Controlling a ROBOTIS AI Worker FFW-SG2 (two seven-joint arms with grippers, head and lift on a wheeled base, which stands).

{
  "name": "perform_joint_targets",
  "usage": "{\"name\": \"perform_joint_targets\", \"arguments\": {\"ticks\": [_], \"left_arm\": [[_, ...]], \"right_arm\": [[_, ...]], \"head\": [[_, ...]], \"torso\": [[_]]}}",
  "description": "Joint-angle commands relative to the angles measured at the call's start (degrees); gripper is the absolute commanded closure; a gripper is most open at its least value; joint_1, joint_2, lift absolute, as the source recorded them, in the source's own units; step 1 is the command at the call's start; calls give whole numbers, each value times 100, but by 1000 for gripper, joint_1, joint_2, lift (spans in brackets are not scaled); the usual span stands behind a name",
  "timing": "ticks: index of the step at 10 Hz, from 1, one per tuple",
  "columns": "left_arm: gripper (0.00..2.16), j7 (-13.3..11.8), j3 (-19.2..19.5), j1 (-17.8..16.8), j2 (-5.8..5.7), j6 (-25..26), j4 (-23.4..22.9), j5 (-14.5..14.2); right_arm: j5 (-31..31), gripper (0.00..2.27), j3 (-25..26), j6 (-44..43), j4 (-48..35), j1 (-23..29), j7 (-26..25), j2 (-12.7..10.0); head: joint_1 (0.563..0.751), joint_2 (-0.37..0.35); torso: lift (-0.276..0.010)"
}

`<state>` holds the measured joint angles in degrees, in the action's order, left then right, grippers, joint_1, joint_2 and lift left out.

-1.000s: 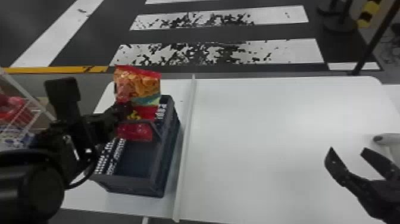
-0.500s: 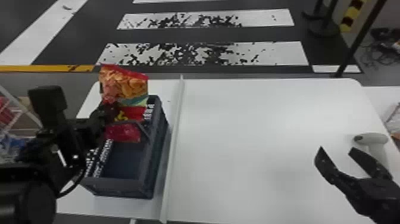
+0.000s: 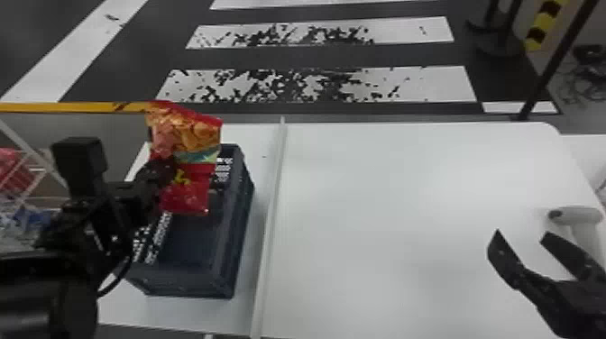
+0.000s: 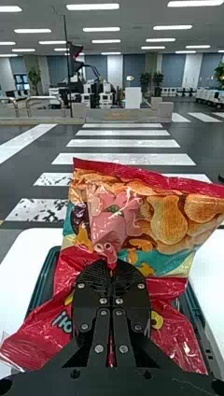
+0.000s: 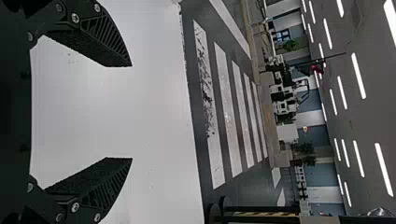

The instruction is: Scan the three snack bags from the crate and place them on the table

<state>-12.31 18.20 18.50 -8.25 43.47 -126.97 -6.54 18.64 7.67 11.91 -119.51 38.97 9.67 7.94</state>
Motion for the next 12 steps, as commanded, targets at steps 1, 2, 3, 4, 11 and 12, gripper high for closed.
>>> {"name": "perform_joint_targets", "arguments": {"ticks": [1,2,3,4,11,12], "left_arm": [[1727,-9,-18,5,8,-150,-3,4],[1727,9,-35,-4,8,-167,-74,4],[1727,9,-44,-4,25,-150,-214,4],[1730,-9,-27,31,43,-97,-443,-75],[1730,-553,-668,471,544,694,-1867,-1209],[1727,-668,-941,488,562,694,-1770,-1174]], "right_arm": [[0,188,15,0,-64,32,0,-3],[0,188,24,0,-90,58,0,-12],[0,188,41,0,-90,67,0,-12],[0,188,50,0,-99,67,0,-12],[70,188,129,18,-99,-91,-9,14],[96,188,138,18,-99,-109,-9,5]], "head": [[695,138],[695,137],[695,133],[695,128],[695,-34],[695,-67]], "torso": [[-62],[-62],[-62],[-62],[-62],[-62]]}}
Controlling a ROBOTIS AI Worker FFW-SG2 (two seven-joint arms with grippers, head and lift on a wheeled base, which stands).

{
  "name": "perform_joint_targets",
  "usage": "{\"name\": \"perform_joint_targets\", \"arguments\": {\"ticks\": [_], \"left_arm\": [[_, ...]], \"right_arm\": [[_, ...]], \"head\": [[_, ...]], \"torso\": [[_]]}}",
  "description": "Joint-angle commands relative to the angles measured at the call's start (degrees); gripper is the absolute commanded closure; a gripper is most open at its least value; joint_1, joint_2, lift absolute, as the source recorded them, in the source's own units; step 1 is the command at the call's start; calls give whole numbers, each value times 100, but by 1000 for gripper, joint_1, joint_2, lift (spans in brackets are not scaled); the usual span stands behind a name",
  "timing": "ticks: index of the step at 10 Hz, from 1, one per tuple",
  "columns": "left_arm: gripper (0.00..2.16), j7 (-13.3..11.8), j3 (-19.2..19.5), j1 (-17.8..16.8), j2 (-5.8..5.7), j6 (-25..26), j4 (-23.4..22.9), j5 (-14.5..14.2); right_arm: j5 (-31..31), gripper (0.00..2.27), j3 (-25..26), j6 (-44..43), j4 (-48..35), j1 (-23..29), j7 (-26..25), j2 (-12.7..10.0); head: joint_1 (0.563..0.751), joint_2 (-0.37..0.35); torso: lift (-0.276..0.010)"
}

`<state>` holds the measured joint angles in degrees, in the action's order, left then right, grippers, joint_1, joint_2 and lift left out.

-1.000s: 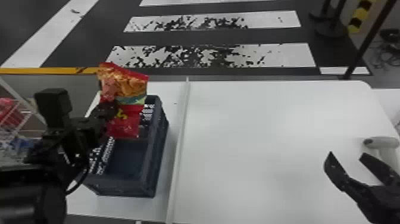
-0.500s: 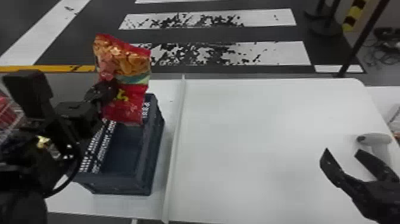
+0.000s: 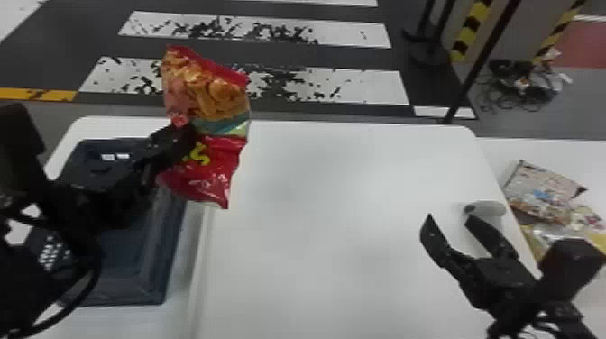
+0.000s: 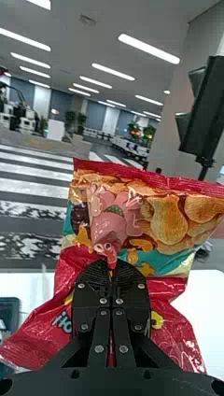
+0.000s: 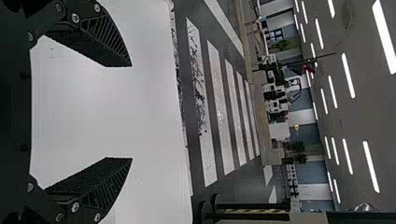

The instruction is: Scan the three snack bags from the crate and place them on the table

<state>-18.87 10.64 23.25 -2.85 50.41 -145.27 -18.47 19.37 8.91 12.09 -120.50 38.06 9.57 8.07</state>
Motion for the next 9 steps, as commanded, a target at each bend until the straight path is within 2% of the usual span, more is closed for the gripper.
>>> {"name": "perform_joint_targets", "arguments": {"ticks": [1,3,4,5,6,9], "left_arm": [[1730,-152,-475,4,30,-17,236,54],[1730,-161,-1002,-40,39,-122,693,326],[1727,-161,-1301,-66,21,-245,966,581],[1727,-152,-1591,-110,21,-562,1282,880],[1730,-117,-1837,-180,13,-773,1581,1047],[1727,50,-2452,-532,21,-896,2354,1311]], "right_arm": [[40,188,23,0,-18,-27,1,-16],[137,188,137,0,-9,-97,1,-25],[225,188,208,0,-9,-150,1,-16],[269,188,234,17,0,-194,1,-25],[313,188,252,35,0,-238,1,-16],[409,188,252,105,0,-317,1,-16]], "head": [[695,-110],[695,-194],[695,-212],[695,-245],[695,-270],[695,-323]], "torso": [[-62],[-62],[-62],[-62],[-62],[-62]]}}
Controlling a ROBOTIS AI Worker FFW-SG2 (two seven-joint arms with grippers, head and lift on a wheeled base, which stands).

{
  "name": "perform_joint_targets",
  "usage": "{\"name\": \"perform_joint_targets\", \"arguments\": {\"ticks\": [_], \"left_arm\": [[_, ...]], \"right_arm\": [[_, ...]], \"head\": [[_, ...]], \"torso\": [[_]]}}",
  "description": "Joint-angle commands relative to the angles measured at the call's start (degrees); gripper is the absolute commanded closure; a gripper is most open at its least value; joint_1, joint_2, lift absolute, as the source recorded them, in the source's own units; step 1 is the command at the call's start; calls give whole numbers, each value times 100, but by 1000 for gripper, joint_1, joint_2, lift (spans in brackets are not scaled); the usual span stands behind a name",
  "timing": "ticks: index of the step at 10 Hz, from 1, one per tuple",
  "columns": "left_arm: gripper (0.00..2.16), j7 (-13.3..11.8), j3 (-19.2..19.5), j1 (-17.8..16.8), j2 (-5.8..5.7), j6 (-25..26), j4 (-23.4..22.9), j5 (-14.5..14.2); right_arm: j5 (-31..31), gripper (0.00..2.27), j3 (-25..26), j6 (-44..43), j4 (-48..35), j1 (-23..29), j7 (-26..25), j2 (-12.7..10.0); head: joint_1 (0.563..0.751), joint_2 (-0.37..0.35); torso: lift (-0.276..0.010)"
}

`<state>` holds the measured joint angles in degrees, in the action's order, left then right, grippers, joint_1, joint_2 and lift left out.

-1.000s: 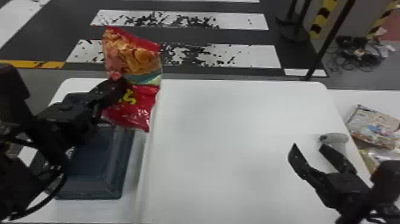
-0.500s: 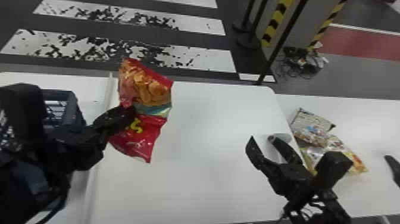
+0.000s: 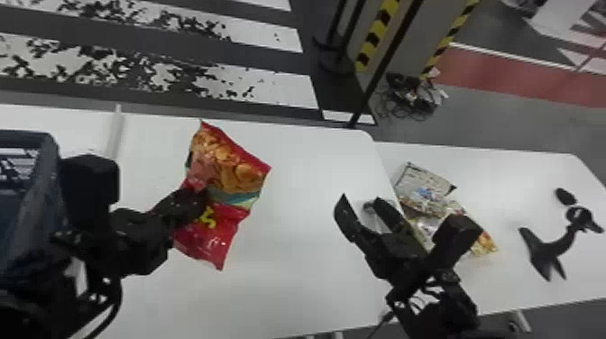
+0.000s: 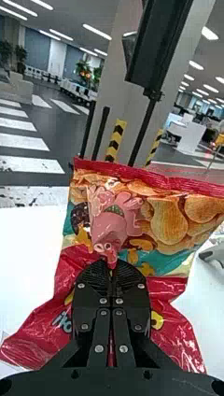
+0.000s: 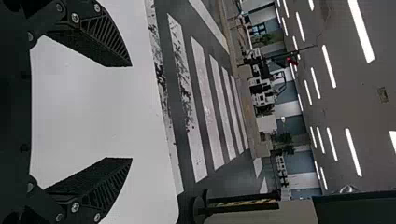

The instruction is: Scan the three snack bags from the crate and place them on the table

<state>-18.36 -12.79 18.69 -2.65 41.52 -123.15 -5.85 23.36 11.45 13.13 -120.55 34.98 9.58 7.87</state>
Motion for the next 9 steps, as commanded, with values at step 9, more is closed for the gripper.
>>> {"name": "perform_joint_targets", "arguments": {"ticks": [9], "left_arm": [[1663,175,-1859,-1281,45,238,1865,840]], "right_arm": [[143,188,-38,-156,-30,-52,0,-4]], "head": [[695,-350]], "torso": [[-62]]}}
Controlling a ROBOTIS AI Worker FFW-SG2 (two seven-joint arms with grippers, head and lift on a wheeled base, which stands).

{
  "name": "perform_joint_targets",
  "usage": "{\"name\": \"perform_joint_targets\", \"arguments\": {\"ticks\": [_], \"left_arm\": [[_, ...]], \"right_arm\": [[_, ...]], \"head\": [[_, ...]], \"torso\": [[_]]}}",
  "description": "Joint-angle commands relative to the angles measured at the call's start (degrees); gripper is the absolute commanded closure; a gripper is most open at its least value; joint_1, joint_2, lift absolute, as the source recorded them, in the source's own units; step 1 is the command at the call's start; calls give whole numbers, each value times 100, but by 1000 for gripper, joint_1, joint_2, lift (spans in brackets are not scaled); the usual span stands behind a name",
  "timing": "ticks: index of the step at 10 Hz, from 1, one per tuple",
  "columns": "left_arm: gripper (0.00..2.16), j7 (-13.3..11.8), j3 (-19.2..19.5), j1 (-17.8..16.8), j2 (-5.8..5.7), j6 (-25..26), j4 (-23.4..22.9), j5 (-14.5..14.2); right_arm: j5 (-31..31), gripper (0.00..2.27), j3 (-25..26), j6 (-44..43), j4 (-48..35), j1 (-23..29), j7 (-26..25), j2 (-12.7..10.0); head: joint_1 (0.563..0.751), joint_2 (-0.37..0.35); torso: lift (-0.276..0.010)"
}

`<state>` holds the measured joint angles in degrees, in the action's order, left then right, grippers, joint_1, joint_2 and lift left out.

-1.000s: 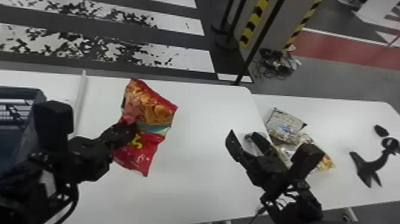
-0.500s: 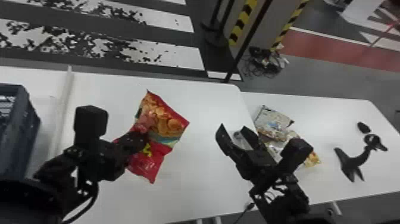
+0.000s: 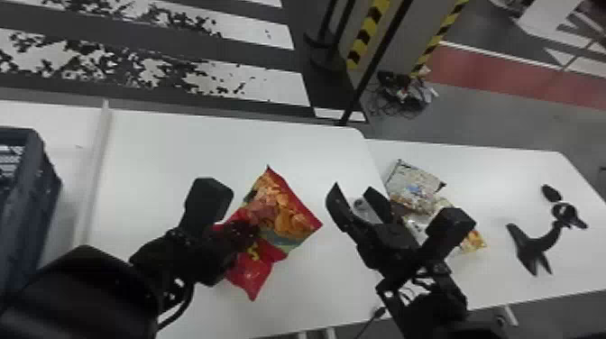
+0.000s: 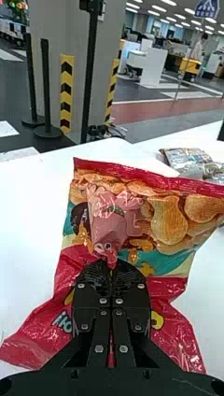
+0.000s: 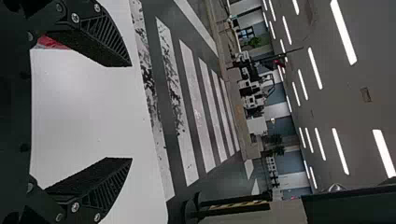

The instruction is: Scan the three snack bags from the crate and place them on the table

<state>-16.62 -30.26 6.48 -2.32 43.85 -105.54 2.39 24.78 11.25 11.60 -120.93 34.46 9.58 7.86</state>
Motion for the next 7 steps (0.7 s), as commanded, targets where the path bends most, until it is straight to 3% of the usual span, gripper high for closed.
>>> {"name": "perform_joint_targets", "arguments": {"ticks": [1,2,6,7], "left_arm": [[1666,27,-235,-120,118,-30,342,139],[1666,27,-296,-226,232,-82,649,201],[1632,36,-525,-437,247,-1137,1563,174],[1237,18,-542,-437,247,-1242,1598,148]], "right_arm": [[0,188,-35,-4,17,-1,0,-4],[-8,188,-62,-4,26,-1,0,5],[-17,188,-115,-57,61,-1,9,-4],[-17,188,-115,-74,61,8,18,-4]], "head": [[695,-350],[695,-350],[695,-350],[695,-350]], "torso": [[-62],[-62],[-62],[-62]]}}
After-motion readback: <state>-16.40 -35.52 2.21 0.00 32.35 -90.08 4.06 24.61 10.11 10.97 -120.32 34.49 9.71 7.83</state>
